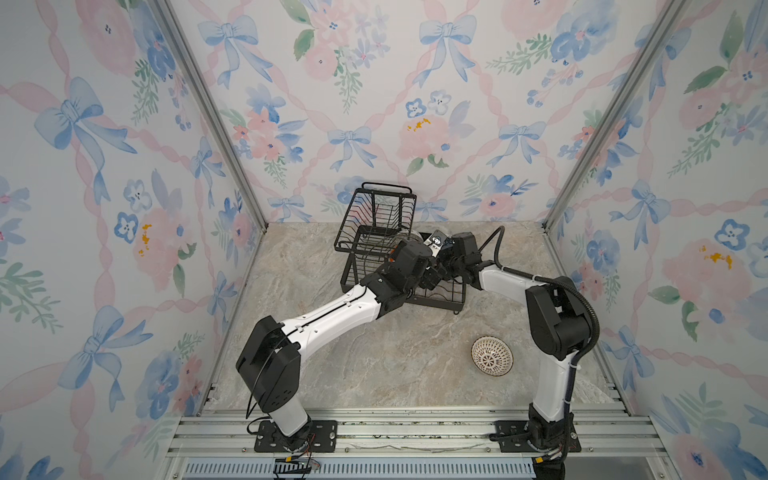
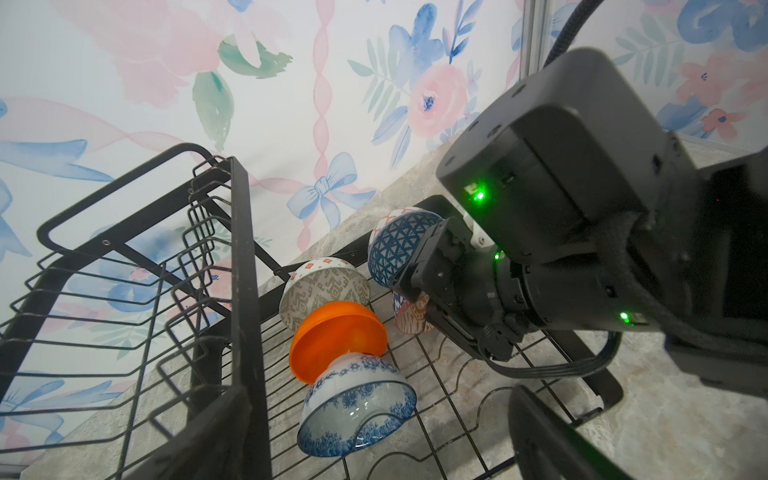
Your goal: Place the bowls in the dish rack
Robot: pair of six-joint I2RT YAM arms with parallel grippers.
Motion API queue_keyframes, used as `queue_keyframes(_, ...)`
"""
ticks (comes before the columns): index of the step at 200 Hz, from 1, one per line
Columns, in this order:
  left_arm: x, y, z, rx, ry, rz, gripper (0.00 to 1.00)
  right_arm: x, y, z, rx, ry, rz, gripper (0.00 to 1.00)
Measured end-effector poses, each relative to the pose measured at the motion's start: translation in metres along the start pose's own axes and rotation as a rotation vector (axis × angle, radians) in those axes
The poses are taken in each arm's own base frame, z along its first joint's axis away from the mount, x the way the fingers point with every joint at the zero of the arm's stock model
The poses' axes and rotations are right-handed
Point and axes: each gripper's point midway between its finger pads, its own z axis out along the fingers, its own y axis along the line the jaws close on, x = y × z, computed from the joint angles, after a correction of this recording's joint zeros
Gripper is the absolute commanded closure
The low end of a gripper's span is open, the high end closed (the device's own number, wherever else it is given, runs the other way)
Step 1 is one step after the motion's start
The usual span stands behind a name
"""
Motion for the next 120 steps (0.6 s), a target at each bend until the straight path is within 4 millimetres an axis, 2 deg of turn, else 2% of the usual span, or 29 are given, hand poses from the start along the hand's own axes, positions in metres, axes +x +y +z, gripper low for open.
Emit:
queue_keyframes(20, 0.0, 0.0, 0.0, 0.0, 0.0, 0.0, 0.02, 0.0, -0.001, 0.0, 0.002, 0.001, -0.014, 0.35)
queue_keyframes(37, 0.0, 0.0, 0.0, 0.0, 0.0, 0.0, 0.02, 0.0, -0.001, 0.0, 0.004, 0.003, -0.032, 0.27)
queue_keyframes(63, 0.0, 0.0, 0.0, 0.0, 0.0, -0.004, 0.02, 0.0, -0.002, -0.001, 0.009, -0.001, -0.059, 0.26)
queue_keyframes(68, 0.0, 0.0, 0.0, 0.0, -0.001, -0.006, 0.02, 0.0, -0.002, -0.001, 0.009, -0.001, -0.064, 0.23)
queue_keyframes(120, -0.001, 0.0, 0.0, 0.0, -0.003, -0.02, 0.02, -0.001, 0.003, -0.012, 0.0, -0.013, -0.099, 0.16)
